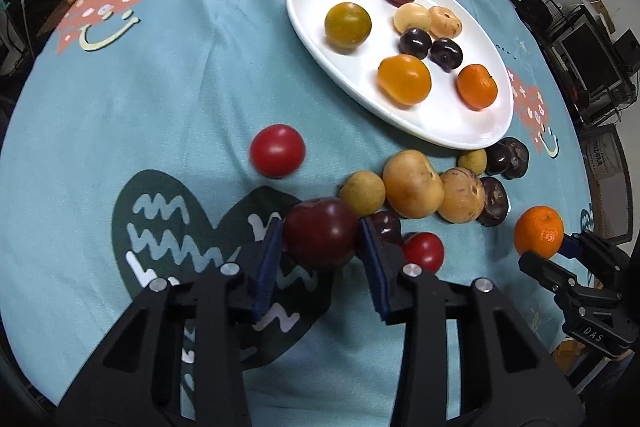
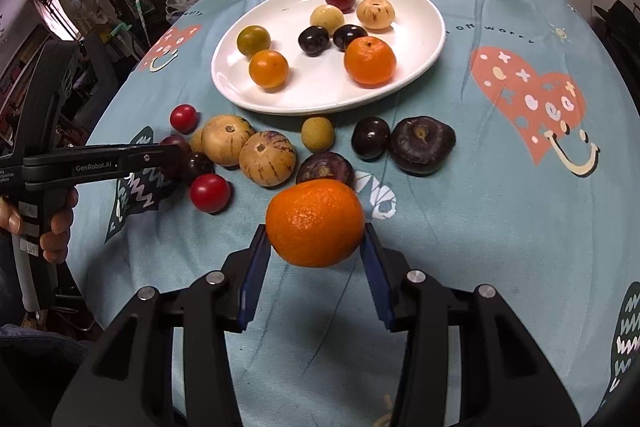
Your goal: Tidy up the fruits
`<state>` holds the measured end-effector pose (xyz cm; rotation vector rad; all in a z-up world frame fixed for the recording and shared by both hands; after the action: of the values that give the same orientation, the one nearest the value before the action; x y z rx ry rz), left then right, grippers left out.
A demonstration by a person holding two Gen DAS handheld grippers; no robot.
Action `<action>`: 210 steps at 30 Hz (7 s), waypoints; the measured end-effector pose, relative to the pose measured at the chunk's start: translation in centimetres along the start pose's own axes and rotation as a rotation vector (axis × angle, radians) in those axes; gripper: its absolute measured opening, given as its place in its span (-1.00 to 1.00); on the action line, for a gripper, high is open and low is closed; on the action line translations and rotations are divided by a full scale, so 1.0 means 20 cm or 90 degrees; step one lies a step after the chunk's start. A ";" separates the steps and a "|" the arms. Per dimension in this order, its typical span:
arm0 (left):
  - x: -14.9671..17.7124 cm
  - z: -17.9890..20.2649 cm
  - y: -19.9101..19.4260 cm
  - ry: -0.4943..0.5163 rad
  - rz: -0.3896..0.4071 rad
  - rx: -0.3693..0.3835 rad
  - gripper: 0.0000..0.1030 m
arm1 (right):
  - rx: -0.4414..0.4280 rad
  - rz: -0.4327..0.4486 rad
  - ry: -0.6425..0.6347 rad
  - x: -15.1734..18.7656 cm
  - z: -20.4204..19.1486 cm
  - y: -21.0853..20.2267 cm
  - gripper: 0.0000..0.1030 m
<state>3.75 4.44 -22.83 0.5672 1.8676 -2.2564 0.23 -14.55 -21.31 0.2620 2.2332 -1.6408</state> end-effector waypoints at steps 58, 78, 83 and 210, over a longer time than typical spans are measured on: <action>-0.74 0.24 -0.13 0.173 0.104 -0.078 -0.23 | -0.007 0.102 -0.071 -0.63 -0.13 -0.06 -0.10; -0.89 0.09 -0.04 0.140 0.133 -0.134 0.30 | 0.021 0.111 -0.033 -0.94 0.02 0.15 0.35; -0.77 0.08 -0.13 0.134 0.143 -0.131 0.38 | 0.003 0.096 -0.005 -0.77 0.04 0.09 0.35; 0.13 0.11 -0.17 0.078 0.018 -0.019 0.71 | -0.055 -0.083 0.028 0.13 -0.19 0.10 0.39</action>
<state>-0.15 3.24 -20.40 0.7383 1.9321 -2.2194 -2.17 -10.42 -23.13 0.1344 2.3929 -1.6130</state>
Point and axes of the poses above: each gripper's, at about its wrist camera, not at the fingertips, and y roughly the way its jaws point, z to its right, x to its underside, the point moved 9 cm from there along y, roughly the way its jaws point, and after that the axes turned 12 degrees about y, right-handed, at the moved point
